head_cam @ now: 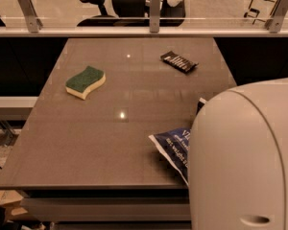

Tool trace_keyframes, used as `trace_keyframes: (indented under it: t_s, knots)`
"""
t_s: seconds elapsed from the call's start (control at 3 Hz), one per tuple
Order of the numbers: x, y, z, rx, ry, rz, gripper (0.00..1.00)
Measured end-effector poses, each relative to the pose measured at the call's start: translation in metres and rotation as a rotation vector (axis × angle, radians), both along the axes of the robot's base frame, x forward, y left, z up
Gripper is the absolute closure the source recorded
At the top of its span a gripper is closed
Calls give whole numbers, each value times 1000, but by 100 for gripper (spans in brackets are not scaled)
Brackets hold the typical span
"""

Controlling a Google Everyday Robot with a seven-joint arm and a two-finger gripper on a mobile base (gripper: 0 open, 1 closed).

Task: Move rxbar chocolate near sponge

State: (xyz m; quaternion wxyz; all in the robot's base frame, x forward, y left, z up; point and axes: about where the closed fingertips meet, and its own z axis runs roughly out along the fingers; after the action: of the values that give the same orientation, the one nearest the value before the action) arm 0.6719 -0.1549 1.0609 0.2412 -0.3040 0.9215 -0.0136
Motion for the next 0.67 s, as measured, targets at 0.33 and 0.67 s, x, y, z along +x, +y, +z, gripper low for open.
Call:
trace_keyframes:
  t_s: [0.33,0.67]
  knots:
    - [11,9,-29,36,53,38,0]
    - [23,10,-64,100,98,74,0]
